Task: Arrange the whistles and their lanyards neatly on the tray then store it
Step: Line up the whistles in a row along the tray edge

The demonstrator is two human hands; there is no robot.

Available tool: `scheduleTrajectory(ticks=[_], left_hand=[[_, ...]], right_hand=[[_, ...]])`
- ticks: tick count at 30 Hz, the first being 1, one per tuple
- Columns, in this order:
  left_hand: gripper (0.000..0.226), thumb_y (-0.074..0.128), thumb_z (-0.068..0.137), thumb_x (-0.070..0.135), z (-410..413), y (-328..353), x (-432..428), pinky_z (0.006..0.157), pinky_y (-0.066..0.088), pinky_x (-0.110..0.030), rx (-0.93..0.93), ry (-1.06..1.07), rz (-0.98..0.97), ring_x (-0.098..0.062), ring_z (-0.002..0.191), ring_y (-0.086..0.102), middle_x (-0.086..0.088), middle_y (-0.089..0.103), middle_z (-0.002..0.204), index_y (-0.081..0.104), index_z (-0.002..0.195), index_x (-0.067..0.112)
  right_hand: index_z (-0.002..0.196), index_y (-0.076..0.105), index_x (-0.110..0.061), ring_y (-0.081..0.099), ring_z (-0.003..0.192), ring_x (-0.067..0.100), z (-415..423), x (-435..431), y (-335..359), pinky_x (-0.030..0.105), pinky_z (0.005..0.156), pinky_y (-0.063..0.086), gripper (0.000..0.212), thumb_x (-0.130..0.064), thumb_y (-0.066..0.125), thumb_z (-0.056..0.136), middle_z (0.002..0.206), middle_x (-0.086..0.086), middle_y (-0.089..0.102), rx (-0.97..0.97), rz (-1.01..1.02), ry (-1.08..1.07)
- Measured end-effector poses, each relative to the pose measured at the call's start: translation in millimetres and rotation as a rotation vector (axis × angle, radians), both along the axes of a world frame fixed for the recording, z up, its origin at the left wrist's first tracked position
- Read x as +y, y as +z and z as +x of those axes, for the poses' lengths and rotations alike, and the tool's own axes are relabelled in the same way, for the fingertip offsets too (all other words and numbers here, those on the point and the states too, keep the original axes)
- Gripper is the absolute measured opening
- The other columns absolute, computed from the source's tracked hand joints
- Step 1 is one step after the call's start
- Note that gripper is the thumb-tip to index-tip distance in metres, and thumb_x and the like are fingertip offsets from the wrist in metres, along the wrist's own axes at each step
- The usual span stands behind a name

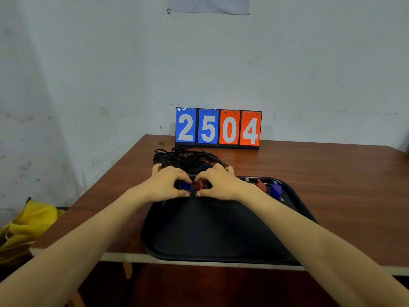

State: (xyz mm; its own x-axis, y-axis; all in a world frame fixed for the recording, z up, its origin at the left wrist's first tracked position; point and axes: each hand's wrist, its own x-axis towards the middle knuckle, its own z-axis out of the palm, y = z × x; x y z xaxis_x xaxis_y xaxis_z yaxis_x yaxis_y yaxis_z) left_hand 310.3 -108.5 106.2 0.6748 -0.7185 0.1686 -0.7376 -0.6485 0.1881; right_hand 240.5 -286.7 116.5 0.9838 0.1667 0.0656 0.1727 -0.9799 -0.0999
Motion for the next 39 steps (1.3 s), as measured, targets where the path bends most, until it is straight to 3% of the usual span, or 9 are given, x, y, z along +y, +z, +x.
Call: scheduleTrajectory(ticks=[9, 13, 16, 19, 23, 25, 29, 33, 39], left_hand=[[0.039, 0.065, 0.08, 0.047, -2, 2, 2, 0.107, 0.012, -0.051, -0.005, -0.009, -0.047, -0.008, 0.122, 0.043, 0.018, 0.055, 0.123, 0.06, 0.117, 0.035], [0.039, 0.065, 0.081, 0.044, -8, 11, 1, 0.11, 0.011, -0.05, -0.01, 0.019, -0.112, -0.007, 0.121, 0.044, 0.016, 0.056, 0.124, 0.06, 0.119, 0.034], [0.032, 0.063, 0.084, 0.039, -14, 20, -2, 0.11, 0.02, -0.045, 0.001, 0.036, -0.177, -0.009, 0.117, 0.049, 0.017, 0.058, 0.113, 0.061, 0.115, 0.033], [0.029, 0.063, 0.086, 0.034, -23, 30, -6, 0.108, 0.031, -0.043, 0.019, 0.04, -0.248, -0.012, 0.111, 0.054, 0.017, 0.057, 0.102, 0.063, 0.115, 0.029], [0.03, 0.062, 0.088, 0.026, -40, 40, -20, 0.102, 0.039, -0.034, 0.092, -0.019, -0.272, -0.01, 0.109, 0.053, 0.006, 0.061, 0.117, 0.062, 0.118, 0.023], [0.032, 0.062, 0.088, 0.025, -48, 41, -31, 0.096, 0.039, -0.025, 0.117, -0.052, -0.264, -0.008, 0.107, 0.051, 0.004, 0.059, 0.121, 0.061, 0.12, 0.022], [0.035, 0.063, 0.087, 0.027, -58, 41, -51, 0.093, 0.038, -0.021, 0.116, -0.065, -0.211, -0.007, 0.107, 0.051, 0.004, 0.057, 0.124, 0.06, 0.121, 0.021], [0.04, 0.063, 0.087, 0.025, -61, 35, -70, 0.093, 0.039, -0.023, 0.117, -0.084, -0.135, -0.012, 0.111, 0.053, 0.001, 0.057, 0.126, 0.057, 0.126, 0.018], [0.049, 0.064, 0.085, 0.033, -53, 23, -101, 0.098, 0.046, -0.036, 0.024, -0.113, 0.015, -0.015, 0.111, 0.053, 0.0, 0.056, 0.127, 0.052, 0.132, 0.023]], right_hand=[[0.132, 0.047, -0.029, 0.035, 0.126, 0.023, -4, -1, 5, 0.048, 0.103, 0.025, 0.051, -0.049, 0.057, 0.087, 0.126, 0.001, 0.054, -0.02, 0.042, -0.006], [0.127, 0.053, -0.028, 0.039, 0.123, 0.021, -13, -13, 16, 0.045, 0.099, 0.031, 0.042, -0.045, 0.057, 0.088, 0.123, -0.001, 0.058, -0.042, 0.101, -0.026], [0.124, 0.056, -0.025, 0.048, 0.119, 0.018, -27, -34, 30, 0.044, 0.102, 0.039, 0.039, -0.04, 0.059, 0.088, 0.123, -0.002, 0.06, -0.052, 0.155, -0.07], [0.124, 0.057, -0.018, 0.055, 0.114, 0.014, -49, -56, 45, 0.029, 0.098, 0.044, 0.037, -0.031, 0.06, 0.09, 0.126, 0.001, 0.06, -0.045, 0.226, -0.117], [0.123, 0.057, -0.017, 0.054, 0.112, 0.011, -75, -81, 57, 0.019, 0.089, 0.039, 0.033, -0.027, 0.058, 0.092, 0.126, 0.001, 0.059, -0.075, 0.223, -0.191], [0.123, 0.057, -0.017, 0.055, 0.113, 0.013, -85, -89, 58, 0.02, 0.09, 0.039, 0.033, -0.026, 0.058, 0.092, 0.127, 0.001, 0.059, -0.073, 0.218, -0.221], [0.124, 0.056, -0.016, 0.054, 0.115, 0.016, -101, -100, 55, 0.023, 0.094, 0.039, 0.034, -0.026, 0.057, 0.092, 0.128, 0.003, 0.058, -0.057, 0.222, -0.255], [0.128, 0.054, -0.015, 0.053, 0.118, 0.017, -101, -103, 47, 0.026, 0.098, 0.04, 0.038, -0.024, 0.058, 0.091, 0.131, 0.004, 0.056, -0.017, 0.202, -0.266], [0.131, 0.051, -0.02, 0.051, 0.119, 0.022, -76, -102, 28, 0.043, 0.101, 0.044, 0.049, -0.038, 0.063, 0.086, 0.129, 0.003, 0.057, 0.04, 0.104, -0.243]])
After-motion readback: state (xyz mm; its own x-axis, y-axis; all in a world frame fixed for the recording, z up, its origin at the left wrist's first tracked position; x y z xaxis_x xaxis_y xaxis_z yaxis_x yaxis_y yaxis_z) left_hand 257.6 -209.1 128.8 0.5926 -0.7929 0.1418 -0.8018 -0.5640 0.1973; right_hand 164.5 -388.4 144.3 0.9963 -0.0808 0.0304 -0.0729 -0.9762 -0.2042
